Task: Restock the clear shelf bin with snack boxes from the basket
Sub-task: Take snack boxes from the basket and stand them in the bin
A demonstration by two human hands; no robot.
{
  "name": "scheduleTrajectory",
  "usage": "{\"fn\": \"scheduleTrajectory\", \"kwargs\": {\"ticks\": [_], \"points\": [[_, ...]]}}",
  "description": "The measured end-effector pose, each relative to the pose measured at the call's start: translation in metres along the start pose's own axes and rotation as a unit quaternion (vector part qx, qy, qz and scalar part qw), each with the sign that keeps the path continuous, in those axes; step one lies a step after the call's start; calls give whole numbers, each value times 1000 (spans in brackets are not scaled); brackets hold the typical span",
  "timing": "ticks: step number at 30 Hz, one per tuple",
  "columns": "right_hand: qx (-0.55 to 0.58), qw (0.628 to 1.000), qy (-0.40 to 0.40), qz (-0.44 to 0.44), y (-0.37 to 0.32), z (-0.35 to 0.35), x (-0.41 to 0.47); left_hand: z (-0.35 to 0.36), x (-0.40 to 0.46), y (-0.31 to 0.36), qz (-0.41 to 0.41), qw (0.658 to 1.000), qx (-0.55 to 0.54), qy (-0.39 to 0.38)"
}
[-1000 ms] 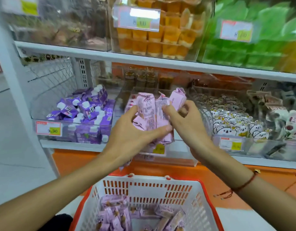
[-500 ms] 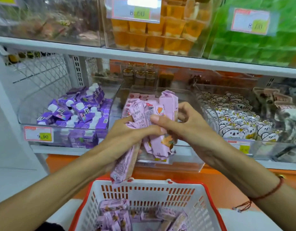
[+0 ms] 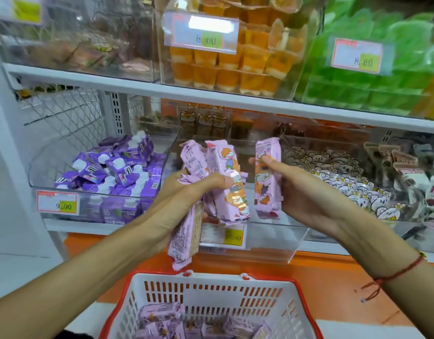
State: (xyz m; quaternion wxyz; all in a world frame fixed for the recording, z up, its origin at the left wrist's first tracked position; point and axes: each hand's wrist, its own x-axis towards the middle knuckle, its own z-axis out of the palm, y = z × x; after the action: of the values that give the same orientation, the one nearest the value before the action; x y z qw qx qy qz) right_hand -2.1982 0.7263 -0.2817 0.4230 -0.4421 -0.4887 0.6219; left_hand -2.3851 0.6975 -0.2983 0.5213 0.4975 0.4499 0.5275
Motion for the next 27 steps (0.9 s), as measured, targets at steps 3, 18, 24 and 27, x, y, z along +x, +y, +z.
{"fn": "scheduleTrajectory", "kwargs": {"ticks": [3,18,24,27], "points": [[94,995,-19,33,-6,-19,4,-12,2,9,-20,999,-18,30],[-25,997,59,40,4,-42,53,-13,35,32,-44,998,-1,44],[-244,965,14,98,-6,-46,62,-11,21,34,-56,998,-4,26],[-475,878,-7,57,-20,-53,60,-9,15,39,-44,999,-1,-24]]}}
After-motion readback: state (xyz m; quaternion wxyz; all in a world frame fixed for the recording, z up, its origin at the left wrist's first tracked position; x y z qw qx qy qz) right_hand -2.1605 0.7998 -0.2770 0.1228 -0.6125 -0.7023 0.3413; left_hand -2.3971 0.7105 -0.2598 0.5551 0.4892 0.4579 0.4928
